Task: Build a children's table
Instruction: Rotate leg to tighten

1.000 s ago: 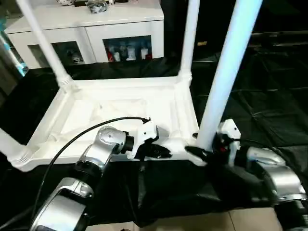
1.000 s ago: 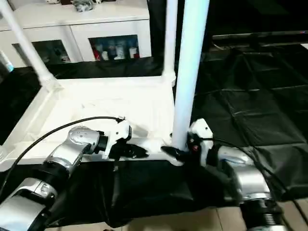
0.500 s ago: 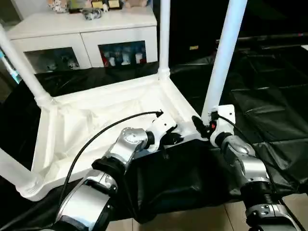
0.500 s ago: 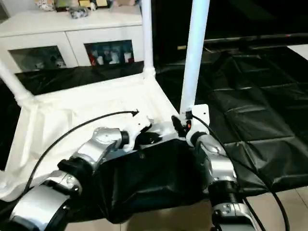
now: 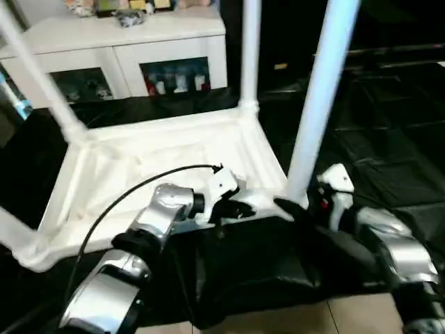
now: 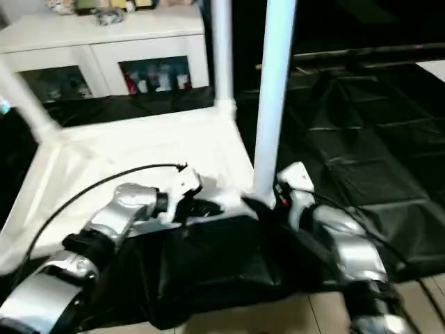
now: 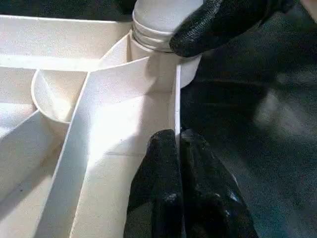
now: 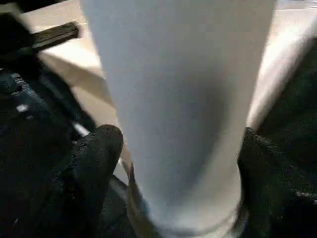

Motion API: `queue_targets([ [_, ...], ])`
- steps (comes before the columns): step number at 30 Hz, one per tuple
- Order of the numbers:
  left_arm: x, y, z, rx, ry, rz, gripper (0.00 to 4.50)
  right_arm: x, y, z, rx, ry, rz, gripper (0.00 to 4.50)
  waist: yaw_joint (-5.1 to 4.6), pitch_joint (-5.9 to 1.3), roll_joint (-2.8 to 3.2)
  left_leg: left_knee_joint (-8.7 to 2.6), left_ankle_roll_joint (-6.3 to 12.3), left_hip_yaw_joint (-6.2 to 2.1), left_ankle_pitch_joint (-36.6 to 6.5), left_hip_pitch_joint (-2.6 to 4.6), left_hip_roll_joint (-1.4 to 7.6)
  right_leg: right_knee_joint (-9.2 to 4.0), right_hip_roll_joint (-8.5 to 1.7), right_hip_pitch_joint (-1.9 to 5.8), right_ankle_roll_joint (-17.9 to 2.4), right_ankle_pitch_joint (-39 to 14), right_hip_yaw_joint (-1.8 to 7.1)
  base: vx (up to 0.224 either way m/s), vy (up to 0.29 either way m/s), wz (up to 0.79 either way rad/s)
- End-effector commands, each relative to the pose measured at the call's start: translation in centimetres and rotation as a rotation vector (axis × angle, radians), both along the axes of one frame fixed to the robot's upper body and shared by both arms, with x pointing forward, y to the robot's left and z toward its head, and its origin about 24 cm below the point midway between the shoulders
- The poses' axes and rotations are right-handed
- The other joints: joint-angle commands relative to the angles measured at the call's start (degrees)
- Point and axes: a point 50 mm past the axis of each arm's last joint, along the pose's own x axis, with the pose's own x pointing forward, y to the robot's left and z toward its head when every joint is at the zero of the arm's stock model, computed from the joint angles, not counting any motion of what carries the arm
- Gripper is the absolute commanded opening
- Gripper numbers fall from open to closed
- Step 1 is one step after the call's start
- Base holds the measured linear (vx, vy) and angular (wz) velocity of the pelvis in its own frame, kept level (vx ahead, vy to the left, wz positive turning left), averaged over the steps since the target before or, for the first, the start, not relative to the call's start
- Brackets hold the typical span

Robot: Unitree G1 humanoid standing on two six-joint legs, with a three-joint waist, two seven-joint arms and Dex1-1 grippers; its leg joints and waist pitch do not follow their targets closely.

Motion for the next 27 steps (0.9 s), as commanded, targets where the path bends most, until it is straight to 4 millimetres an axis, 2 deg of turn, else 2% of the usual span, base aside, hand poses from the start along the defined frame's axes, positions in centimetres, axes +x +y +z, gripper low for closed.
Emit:
queue_targets([
  [1,-0.2,-0.4,1.1,-0.07,-0.013,-0.066,0.0,-0.9,1.3,-0.2,0.027,0.036,0.139,3.32,0.55,-3.26,-1.34,-4.58,5.1,-1.69,-19.19,0.95,3.86,-3.95,-2.46,1.68,-13.18,-19.89,1.65,0.0,0.0,0.0],
  [2,-0.2,-0.4,1.1,-0.07,-0.013,-0.066,0.0,-0.9,1.3,-0.2,0.027,0.036,0.139,3.32,0.68,-3.29,-1.3,-4.52,5.13,-1.67,-19.01,0.95,3.9,-3.82,-2.5,1.68,-13.38,-19.36,1.68,0.0,0.0,0.0],
  [3,-0.2,-0.1,1.2,-0.068,-0.007,-0.076,0.0,-0.9,1.1,-0.1,0.031,0.036,0.146,3.04,0.7,-3.34,-1.31,-4.5,5.21,-1.64,-18.65,0.89,3.89,-3.72,-2.48,1.72,-13.56,-18.71,1.71,0.0,0.0,0.0],
  [7,-0.3,0.3,1.2,-0.066,0.0,-0.082,0.0,-1.0,1.0,0.2,0.042,0.037,0.169,2.8,1.49,-3.58,-1.11,-4.24,5.83,-1.47,-15.93,0.92,3.85,-3.22,-2.56,1.9,-14.69,-14.55,1.73,0.0,0.0,0.0],
  [8,-0.3,0.4,1.2,-0.065,0.002,-0.083,0.0,-1.1,1.0,0.2,0.045,0.039,0.175,2.72,1.61,-3.58,-1.26,-4.21,6.04,-1.4,-15.39,0.88,3.84,-3.19,-2.5,1.91,-14.81,-13.92,1.72,0.0,0.0,0.0],
  [12,-0.5,0.6,1.2,-0.063,0.014,-0.092,0.0,-1.6,1.3,0.1,0.06,0.058,0.209,2.65,1.9,-3.46,-1.29,-4.21,6.15,-1.36,-15.26,0.88,3.9,-3.28,-2.56,1.86,-14.58,-15.23,1.7,0.0,0.0,0.0],
  [17,-0.5,0.4,1.1,-0.063,0.008,-0.073,0.0,-1.7,1.6,-0.5,0.063,0.067,0.182,2.65,1.76,-3.36,-1.3,-4.42,4.61,-1.46,-17.43,1.04,3.92,-3.49,-2.52,1.68,-13.79,-18.05,1.76,0.0,0.0,0.0],
  [18,0.2,0.0,1.0,-0.054,-0.024,0.023,0.0,-0.8,1.7,-1.5,0.052,0.069,0.018,2.65,1.5,-3.32,-1.22,-4.44,4.31,-1.46,-17.44,0.96,3.88,-3.49,-2.53,1.35,-13.67,-18.07,1.89,0.0,0.0,0.0],
  [19,0.4,-0.2,1.0,-0.052,-0.032,0.048,0.0,-0.6,1.7,-1.8,0.048,0.071,-0.025,2.65,1.31,-3.3,-1.27,-4.44,3.85,-1.49,-18.06,1.07,3.73,-3.58,-2.48,1.31,-13.6,-18.65,1.79,0.0,0.0,0.0],
  [20,0.6,-0.5,1.0,-0.057,-0.043,0.08,0.0,-0.1,1.7,-2.3,0.029,0.064,-0.107,2.64,1.04,-3.29,-1.67,-4.47,3.06,-1.58,-18.96,1.12,3.62,-3.85,-2.62,1.4,-13.01,-20.61,1.76,0.0,0.0,0.0],
  [22,0.9,-0.9,1.1,-0.062,-0.052,0.109,0.0,0.3,1.7,-2.7,0.018,0.069,-0.179,2.64,0.5,-3.04,-1.56,-4.52,2.15,-1.76,-20.51,1.08,3.38,-4.12,-2.66,1.23,-11.95,-24.34,1.7,0.0,0.0,0.0],
  [24,1.3,-1.9,1.4,-0.075,-0.076,0.168,0.0,0.9,2.0,-3.6,0.006,0.085,-0.322,2.64,0.18,-2.93,-1.63,-4.49,1.53,-1.8,-22.47,1.55,3.3,-4.66,-2.62,0.86,-10.74,-27.47,1.72,0.0,0.0,0.0],
  [25,1.8,-2.9,1.7,-0.086,-0.092,0.228,0.0,1.3,2.6,-4.1,0.001,0.105,-0.419,2.64,-0.58,-2.84,-1.47,-4.58,0.96,-2.01,-23.57,1.41,3.15,-4.81,-2.53,0.81,-9.86,-29.19,1.56,0.0,0.0,0.0],
  [26,1.8,-2.9,1.7,-0.086,-0.093,0.231,0.0,1.3,2.7,-4.1,0.001,0.106,-0.424,2.64,-0.58,-2.84,-1.47,-4.58,0.96,-2.01,-23.57,1.41,3.15,-4.81,-2.53,0.81,-9.86,-29.19,1.56,0.0,0.0,0.0],
  [27,1.9,-3.5,1.9,-0.093,-0.099,0.244,0.0,1.6,3.0,-4.3,-0.005,0.109,-0.466,2.64,-0.64,-2.83,-1.52,-4.53,1.01,-2.09,-24.17,1.6,3.16,-5.15,-2.59,0.75,-8.86,-30.73,1.51,0.0,0.0,0.0],
])
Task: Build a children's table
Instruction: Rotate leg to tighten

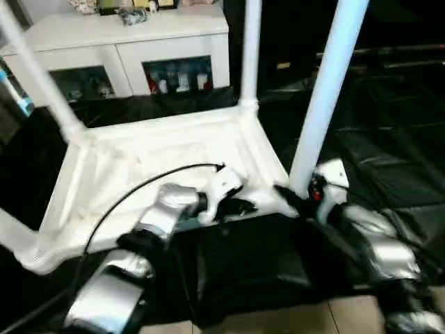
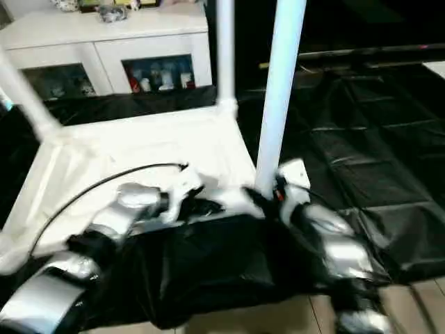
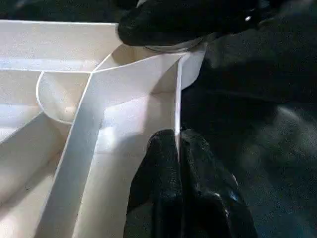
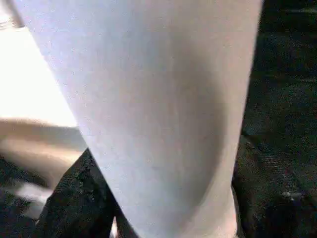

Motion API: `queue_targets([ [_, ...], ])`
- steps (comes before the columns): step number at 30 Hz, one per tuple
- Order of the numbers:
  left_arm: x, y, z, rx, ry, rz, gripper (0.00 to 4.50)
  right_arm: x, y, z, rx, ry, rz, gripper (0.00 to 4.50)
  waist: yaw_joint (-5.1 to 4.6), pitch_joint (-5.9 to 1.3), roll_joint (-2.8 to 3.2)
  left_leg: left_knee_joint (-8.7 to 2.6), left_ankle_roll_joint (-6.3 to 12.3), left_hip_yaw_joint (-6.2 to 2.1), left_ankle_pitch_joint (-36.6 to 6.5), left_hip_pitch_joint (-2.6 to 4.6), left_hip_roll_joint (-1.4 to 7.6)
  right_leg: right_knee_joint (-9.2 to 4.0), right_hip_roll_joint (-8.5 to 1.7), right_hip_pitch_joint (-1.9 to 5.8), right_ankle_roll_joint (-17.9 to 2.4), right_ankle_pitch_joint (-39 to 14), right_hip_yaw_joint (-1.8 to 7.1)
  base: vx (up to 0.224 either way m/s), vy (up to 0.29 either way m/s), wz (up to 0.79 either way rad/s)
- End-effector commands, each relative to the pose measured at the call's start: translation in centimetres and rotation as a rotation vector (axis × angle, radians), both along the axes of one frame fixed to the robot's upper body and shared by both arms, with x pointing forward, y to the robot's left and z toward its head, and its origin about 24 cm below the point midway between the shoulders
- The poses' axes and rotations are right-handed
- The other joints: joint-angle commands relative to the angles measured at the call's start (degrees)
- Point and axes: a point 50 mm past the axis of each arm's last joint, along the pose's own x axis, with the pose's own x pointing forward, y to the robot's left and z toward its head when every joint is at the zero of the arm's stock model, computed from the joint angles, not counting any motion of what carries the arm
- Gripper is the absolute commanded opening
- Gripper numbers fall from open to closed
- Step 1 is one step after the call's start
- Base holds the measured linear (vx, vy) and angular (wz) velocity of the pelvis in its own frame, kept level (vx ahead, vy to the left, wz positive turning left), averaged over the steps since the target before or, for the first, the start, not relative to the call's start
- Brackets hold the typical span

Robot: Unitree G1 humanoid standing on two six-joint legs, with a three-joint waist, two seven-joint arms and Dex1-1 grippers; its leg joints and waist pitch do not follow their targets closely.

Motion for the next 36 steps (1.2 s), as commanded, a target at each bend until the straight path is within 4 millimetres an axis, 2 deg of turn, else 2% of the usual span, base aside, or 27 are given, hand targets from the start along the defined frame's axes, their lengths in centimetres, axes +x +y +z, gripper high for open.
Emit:
queue_targets([
  [1,0.9,-1.6,1.9,-0.099,-0.062,0.068,0.0,-1.0,1.3,-3.3,-0.019,0.156,-0.04,2.64,-0.48,-2.81,-1.42,-4.59,1.05,-2.26,-24.39,1.53,3.1,-5.28,-2.51,0.75,-8.7,-30.96,1.4,0.0,0.0,0.0],
  [4,0.9,-2.4,2.1,-0.112,-0.067,0.075,0.0,-0.8,2.3,-3.3,-0.003,0.152,-0.042,2.64,-0.62,-2.84,-1.31,-4.66,1.2,-2.34,-25.23,1.51,3.02,-5.49,-2.5,0.69,-7.94,-31.6,1.37,0.0,0.0,0.0],
  [6,0.4,-3.4,2.3,-0.14,-0.064,0.026,0.0,-0.8,4.3,-2.3,0.106,0.113,0.076,3.2,-0.62,-2.92,-1.34,-4.78,1.88,-2.35,-24.96,1.24,3.07,-5.39,-2.45,0.93,-8.19,-29.89,1.39,0.0,0.0,0.0],
  [11,-0.3,-2.4,1.9,-0.136,-0.041,-0.077,0.0,-1.6,3.3,-1.4,0.05,0.075,0.233,3.61,-0.21,-3.15,-1.44,-4.71,3.1,-2.2,-22.68,1.06,3.23,-4.95,-2.56,1.28,-9.56,-25.94,1.56,0.0,0.0,0.0],
  [13,-0.5,-2.0,1.8,-0.131,-0.032,-0.112,0.0,-2.0,2.8,-1.2,0.04,0.07,0.293,3.61,0.18,-3.28,-1.39,-4.63,4.5,-2.08,-19.97,0.74,3.37,-4.53,-2.66,1.73,-10.85,-22.22,1.67,0.0,0.0,0.0],
  [14,-0.6,-2.0,1.7,-0.13,-0.03,-0.118,0.0,-2.1,2.7,-1.1,0.039,0.07,0.305,3.61,0.28,-3.38,-1.57,-4.5,5.19,-1.99,-18.69,0.66,3.36,-4.28,-2.66,1.86,-11.57,-20.73,1.63,0.0,0.0,0.0],
  [15,-0.6,-2.0,1.7,-0.13,-0.03,-0.118,0.0,-2.1,2.7,-1.1,0.039,0.07,0.305,3.61,0.32,-3.39,-1.55,-4.45,5.46,-1.91,-18.1,0.67,3.36,-4.25,-2.63,1.83,-11.83,-20.18,1.65,0.0,0.0,0.0],
  [16,-0.8,-1.3,1.6,-0.119,-0.016,-0.155,0.0,-2.8,2.0,-0.7,0.018,0.073,0.389,3.61,0.32,-3.38,-1.51,-4.39,5.71,-1.84,-17.46,0.7,3.34,-4.22,-2.62,1.82,-12.23,-19.88,1.63,0.0,0.0,0.0],
  [17,-0.8,-1.3,1.6,-0.119,-0.016,-0.155,0.0,-2.8,2.0,-0.7,0.018,0.073,0.389,3.61,0.73,-3.39,-1.55,-4.33,6.04,-1.77,-17.05,0.8,3.45,-4.27,-2.63,1.98,-12.18,-20.04,1.59,0.0,0.0,0.0],
  [18,-0.9,-0.6,1.5,-0.107,-0.003,-0.185,0.0,-3.3,1.1,-0.4,-0.012,0.078,0.453,3.61,0.76,-3.31,-1.51,-4.32,6.16,-1.68,-16.96,0.75,3.46,-4.25,-2.58,1.87,-12.21,-20.16,1.65,0.0,0.0,0.0],
  [19,-1.0,-0.1,1.5,-0.101,0.007,-0.204,0.0,-3.6,0.6,-0.2,-0.027,0.081,0.483,3.61,1.09,-3.47,-1.63,-4.35,6.36,-1.85,-16.06,0.58,3.57,-3.9,-2.6,2.29,-12.23,-19.63,1.51,0.0,0.0,0.0],
  [20,-1.1,0.1,1.5,-0.098,0.013,-0.214,0.0,-3.7,0.3,-0.1,-0.033,0.083,0.498,3.61,1.34,-3.36,-1.48,-4.35,6.79,-1.66,-15.84,0.71,3.74,-3.92,-2.51,1.99,-12.58,-18.9,1.59,0.0,0.0,0.0],
  [23,-1.4,1.1,1.4,-0.084,0.042,-0.256,0.0,-4.0,-0.6,0.4,-0.038,0.089,0.546,3.61,1.77,-3.45,-1.51,-4.31,6.92,-1.61,-15.07,0.66,3.82,-3.58,-2.5,2.05,-13.42,-17.34,1.6,0.0,0.0,0.0],
  [24,-1.6,1.6,1.5,-0.084,0.057,-0.275,0.0,-4.0,-1.0,0.7,-0.03,0.092,0.564,3.38,1.9,-3.51,-1.44,-4.31,6.74,-1.57,-15.0,0.88,3.88,-3.56,-2.49,1.96,-13.76,-16.85,1.61,0.0,0.0,0.0],
  [28,-1.8,2.0,1.5,-0.09,0.069,-0.283,0.0,-4.0,-1.3,1.1,-0.014,0.094,0.576,3.12,2.02,-3.6,-1.48,-4.21,6.72,-1.54,-14.07,0.82,3.87,-3.29,-2.45,1.97,-14.42,-14.96,1.64,0.0,0.0,0.0],
  [29,-1.8,2.1,1.5,-0.091,0.073,-0.287,0.0,-4.1,-1.3,1.1,-0.012,0.095,0.581,2.87,2.05,-3.62,-1.5,-4.12,6.85,-1.5,-13.72,0.77,3.82,-3.23,-2.49,2.02,-14.48,-14.65,1.62,0.0,0.0,0.0],
  [30,-1.9,2.1,1.5,-0.09,0.077,-0.289,0.0,-4.1,-1.3,1.1,-0.012,0.097,0.584,2.87,2.04,-3.61,-1.73,-4.1,6.99,-1.46,-13.54,0.74,3.79,-3.27,-2.5,2.0,-14.49,-14.68,1.63,0.0,0.0,0.0],
  [31,-1.9,2.2,1.5,-0.09,0.08,-0.292,0.0,-4.1,-1.3,1.2,-0.011,0.1,0.591,2.84,2.13,-3.65,-1.55,-4.06,7.02,-1.51,-13.22,0.73,3.81,-3.2,-2.55,2.0,-14.48,-14.82,1.61,0.0,0.0,0.0],
  [36,-2.0,2.2,1.5,-0.09,0.08,-0.291,0.0,-4.3,-0.8,0.8,0.002,0.108,0.599,2.65,2.25,-3.9,-1.54,-3.7,7.74,-1.48,-10.87,0.64,3.76,-2.85,-2.44,1.91,-14.75,-12.37,1.59,0.0,0.0,0.0],
])
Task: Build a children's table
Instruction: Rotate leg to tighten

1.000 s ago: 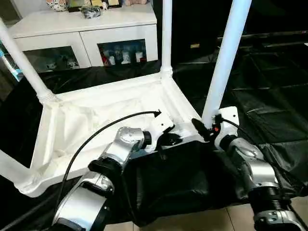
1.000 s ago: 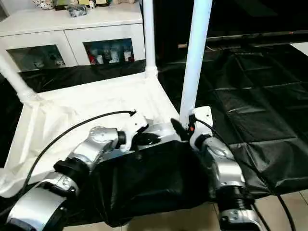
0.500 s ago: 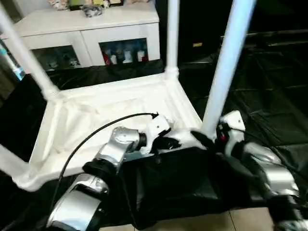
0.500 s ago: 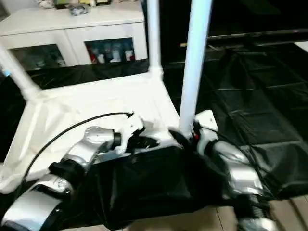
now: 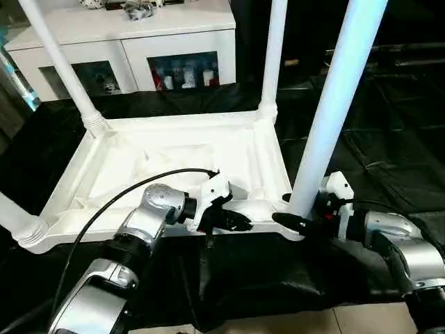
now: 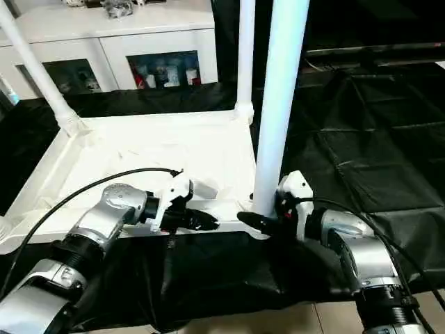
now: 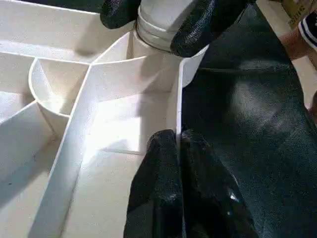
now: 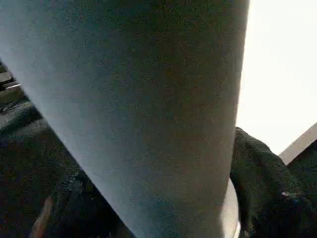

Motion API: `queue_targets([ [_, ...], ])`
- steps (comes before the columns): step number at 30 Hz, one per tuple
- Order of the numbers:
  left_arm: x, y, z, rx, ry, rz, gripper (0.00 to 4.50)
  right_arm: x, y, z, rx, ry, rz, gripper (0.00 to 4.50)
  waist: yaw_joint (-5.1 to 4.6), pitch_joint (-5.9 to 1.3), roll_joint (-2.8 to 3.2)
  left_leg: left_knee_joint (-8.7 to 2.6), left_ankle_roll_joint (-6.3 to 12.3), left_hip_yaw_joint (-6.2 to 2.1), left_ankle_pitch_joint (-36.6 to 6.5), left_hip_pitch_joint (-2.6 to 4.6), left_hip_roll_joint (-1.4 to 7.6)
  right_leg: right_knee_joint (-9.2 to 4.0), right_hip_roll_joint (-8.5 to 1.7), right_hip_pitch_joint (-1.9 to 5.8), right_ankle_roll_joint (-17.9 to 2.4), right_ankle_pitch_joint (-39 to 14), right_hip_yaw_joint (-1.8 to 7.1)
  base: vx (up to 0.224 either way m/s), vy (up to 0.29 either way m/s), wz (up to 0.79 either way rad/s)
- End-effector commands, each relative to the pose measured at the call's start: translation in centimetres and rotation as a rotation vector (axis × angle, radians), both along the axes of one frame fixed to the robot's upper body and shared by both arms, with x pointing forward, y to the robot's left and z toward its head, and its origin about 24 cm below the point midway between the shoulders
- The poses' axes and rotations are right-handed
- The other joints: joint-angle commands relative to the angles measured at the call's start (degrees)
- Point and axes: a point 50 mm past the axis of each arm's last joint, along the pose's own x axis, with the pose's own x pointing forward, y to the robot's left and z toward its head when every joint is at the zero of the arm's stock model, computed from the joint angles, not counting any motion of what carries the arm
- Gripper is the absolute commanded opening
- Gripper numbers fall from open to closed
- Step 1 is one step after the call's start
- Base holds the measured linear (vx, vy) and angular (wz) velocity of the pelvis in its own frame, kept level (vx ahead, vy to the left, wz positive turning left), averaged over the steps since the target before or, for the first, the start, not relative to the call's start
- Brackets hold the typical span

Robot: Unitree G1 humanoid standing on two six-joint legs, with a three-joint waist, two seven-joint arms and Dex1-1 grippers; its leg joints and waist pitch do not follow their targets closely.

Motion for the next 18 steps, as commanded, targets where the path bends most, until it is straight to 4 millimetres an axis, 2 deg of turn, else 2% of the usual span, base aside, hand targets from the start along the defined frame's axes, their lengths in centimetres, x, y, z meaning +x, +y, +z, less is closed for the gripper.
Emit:
queue_targets([
  [1,0.1,-0.9,1.1,-0.077,-0.03,-0.013,0.0,-0.4,1.2,-0.9,0.01,0.039,0.019,2.64,0.35,-3.86,-1.7,-3.55,8.0,-1.49,-10.3,1.19,3.61,-2.87,-2.39,2.45,-14.86,-11.48,1.61,0.0,0.0,0.0],
  [2,0.1,-0.9,1.1,-0.077,-0.03,-0.013,0.0,-0.4,1.2,-0.9,0.01,0.039,0.019,2.64,0.33,-3.76,-1.72,-3.57,8.08,-1.47,-10.62,1.17,3.6,-2.93,-2.37,2.37,-14.84,-11.82,1.6,0.0,0.0,0.0],
  [4,0.7,-1.5,1.2,-0.077,-0.062,0.063,0.0,0.4,1.4,-2.0,-0.016,0.049,-0.142,2.64,0.12,-3.68,-1.67,-3.69,7.42,-1.54,-11.68,1.21,3.56,-3.08,-2.36,2.25,-14.5,-13.49,1.57,0.0,0.0,0.0],
  [7,1.4,-2.2,1.3,-0.079,-0.092,0.145,0.0,1.2,1.4,-3.0,-0.063,0.044,-0.295,2.64,-0.76,-3.36,-1.81,-3.87,4.87,-1.69,-15.48,1.22,3.27,-3.71,-2.47,2.03,-12.96,-19.55,1.56,0.0,0.0,0.0],
  [8,2.1,-3.1,1.5,-0.088,-0.128,0.22,0.0,1.9,1.6,-3.9,-0.085,0.054,-0.436,2.64,-1.12,-3.23,-1.65,-3.89,3.45,-1.74,-17.74,1.61,3.16,-4.1,-2.45,1.56,-12.07,-22.96,1.61,0.0,0.0,0.0],
  [10,2.5,-3.6,1.7,-0.088,-0.152,0.267,0.0,2.1,1.8,-4.3,-0.082,0.066,-0.506,2.64,-1.69,-3.17,-1.8,-3.98,1.9,-1.89,-19.71,1.75,2.93,-4.5,-2.38,1.52,-10.76,-26.0,1.51,0.0,0.0,0.0],
  [12,2.7,-4.2,1.8,-0.092,-0.164,0.299,0.0,2.3,2.3,-4.5,-0.07,0.078,-0.551,2.64,-1.91,-3.07,-1.89,-4.03,1.84,-2.04,-21.41,1.86,2.91,-4.91,-2.44,1.47,-9.45,-28.46,1.47,0.0,0.0,0.0],
  [13,2.7,-5.2,1.9,-0.106,-0.166,0.321,0.0,2.6,3.4,-4.7,-0.062,0.079,-0.578,2.64,-1.89,-2.95,-1.26,-4.0,1.89,-2.06,-22.46,2.14,2.92,-5.16,-2.43,1.14,-8.96,-29.57,1.5,0.0,0.0,0.0],
  [15,2.5,-6.1,2.0,-0.122,-0.159,0.305,0.0,2.8,4.6,-4.7,-0.073,0.051,-0.552,2.64,-2.3,-2.98,-1.57,-4.19,1.5,-2.26,-22.99,1.77,2.86,-5.17,-2.45,1.37,-8.37,-30.1,1.32,0.0,0.0,0.0],
  [17,2.3,-6.4,2.0,-0.131,-0.153,0.283,0.0,2.8,5.4,-4.4,-0.047,0.036,-0.513,2.64,-2.41,-3.1,-1.49,-4.33,1.72,-2.32,-23.22,1.66,2.9,-5.21,-2.41,1.57,-7.95,-29.45,1.27,0.0,0.0,0.0],
  [18,2.2,-6.6,2.0,-0.137,-0.148,0.263,0.0,2.8,5.8,-4.0,0.018,0.049,-0.483,2.99,-2.37,-3.18,-1.46,-4.33,2.47,-2.24,-22.75,1.59,2.92,-5.13,-2.41,1.59,-8.38,-27.78,1.42,0.0,0.0,0.0],
])
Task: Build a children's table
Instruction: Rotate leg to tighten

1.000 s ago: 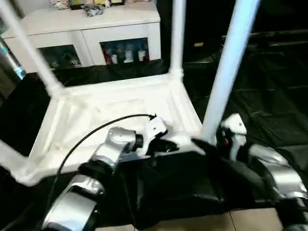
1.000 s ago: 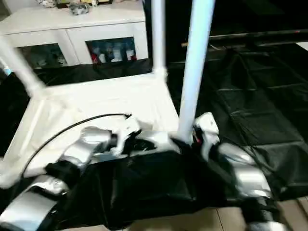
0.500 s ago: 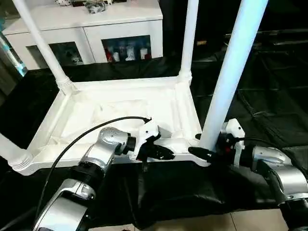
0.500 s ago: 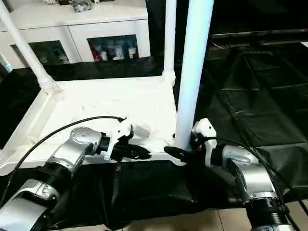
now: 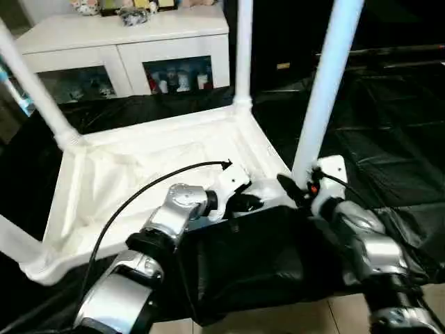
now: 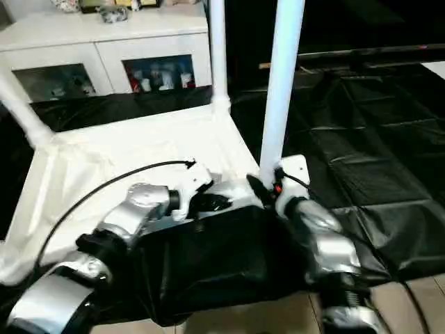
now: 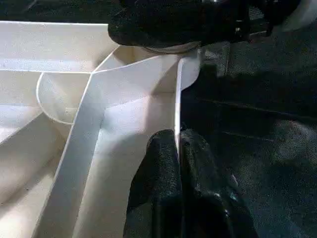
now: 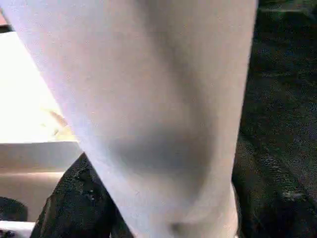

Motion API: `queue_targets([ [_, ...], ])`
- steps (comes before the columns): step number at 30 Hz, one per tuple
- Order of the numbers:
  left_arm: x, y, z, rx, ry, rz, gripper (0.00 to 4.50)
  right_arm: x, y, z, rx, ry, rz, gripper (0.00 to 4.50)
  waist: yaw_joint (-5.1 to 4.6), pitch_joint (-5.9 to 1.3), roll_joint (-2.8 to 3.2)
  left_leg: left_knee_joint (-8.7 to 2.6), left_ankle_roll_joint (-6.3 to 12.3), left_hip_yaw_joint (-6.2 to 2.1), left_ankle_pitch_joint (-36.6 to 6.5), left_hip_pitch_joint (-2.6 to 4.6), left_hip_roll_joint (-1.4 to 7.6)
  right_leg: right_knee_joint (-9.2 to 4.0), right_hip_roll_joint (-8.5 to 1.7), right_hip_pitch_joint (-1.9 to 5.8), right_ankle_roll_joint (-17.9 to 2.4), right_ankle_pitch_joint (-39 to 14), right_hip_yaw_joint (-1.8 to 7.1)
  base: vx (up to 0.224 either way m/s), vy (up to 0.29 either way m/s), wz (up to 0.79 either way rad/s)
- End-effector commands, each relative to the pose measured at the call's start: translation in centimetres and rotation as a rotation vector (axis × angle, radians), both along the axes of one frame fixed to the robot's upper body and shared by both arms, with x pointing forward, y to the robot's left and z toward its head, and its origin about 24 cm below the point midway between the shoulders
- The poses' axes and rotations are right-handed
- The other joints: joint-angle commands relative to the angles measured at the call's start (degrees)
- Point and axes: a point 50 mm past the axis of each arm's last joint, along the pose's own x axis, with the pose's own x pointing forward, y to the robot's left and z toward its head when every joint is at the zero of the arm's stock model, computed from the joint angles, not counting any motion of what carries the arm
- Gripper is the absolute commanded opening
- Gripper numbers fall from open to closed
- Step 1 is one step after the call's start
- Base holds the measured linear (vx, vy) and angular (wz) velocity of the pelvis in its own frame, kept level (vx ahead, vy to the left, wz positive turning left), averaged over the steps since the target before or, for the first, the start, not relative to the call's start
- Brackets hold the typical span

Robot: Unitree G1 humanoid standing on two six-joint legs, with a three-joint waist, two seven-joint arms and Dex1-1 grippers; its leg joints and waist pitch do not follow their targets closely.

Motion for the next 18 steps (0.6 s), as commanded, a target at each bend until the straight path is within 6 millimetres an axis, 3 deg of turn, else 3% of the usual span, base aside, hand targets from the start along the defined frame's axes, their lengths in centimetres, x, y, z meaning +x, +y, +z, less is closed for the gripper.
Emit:
queue_targets([
  [1,0.1,-2.7,2.4,-0.139,-0.068,-0.057,0.0,-1.4,3.6,-2.2,0.086,0.116,0.176,3.19,-0.29,-3.11,-1.44,-4.66,2.9,-2.2,-21.9,1.3,3.09,-4.92,-2.38,1.43,-8.97,-26.12,1.38,0.0,0.0,0.0],
  [7,-0.6,-1.3,1.9,-0.118,-0.04,-0.176,0.0,-2.2,2.6,-0.9,0.082,0.093,0.362,3.7,0.34,-3.57,-1.56,-4.23,5.91,-1.8,-16.47,0.92,3.17,-4.04,-2.49,2.18,-11.84,-17.58,1.44,0.0,0.0,0.0],
  [9,-0.8,-1.0,1.8,-0.11,-0.035,-0.197,0.0,-2.5,2.4,-0.8,0.069,0.09,0.401,3.7,0.49,-3.63,-1.47,-4.09,7.0,-1.73,-14.63,0.79,3.21,-3.78,-2.46,2.34,-12.34,-16.07,1.38,0.0,0.0,0.0],
  [13,-1.2,1.0,1.7,-0.086,-0.003,-0.275,0.0,-3.3,0.1,-0.1,0.005,0.092,0.523,3.7,1.05,-3.74,-1.27,-3.89,8.1,-1.62,-12.91,0.74,3.54,-3.37,-2.33,2.42,-13.39,-14.35,1.21,0.0,0.0,0.0],
  [18,-1.5,2.1,1.7,-0.07,0.036,-0.318,0.0,-3.8,-1.1,0.6,-0.01,0.104,0.606,3.38,1.97,-3.87,-1.24,-3.84,8.0,-1.56,-11.99,1.03,3.78,-2.96,-2.26,2.27,-14.27,-12.15,1.29,0.0,0.0,0.0],
])
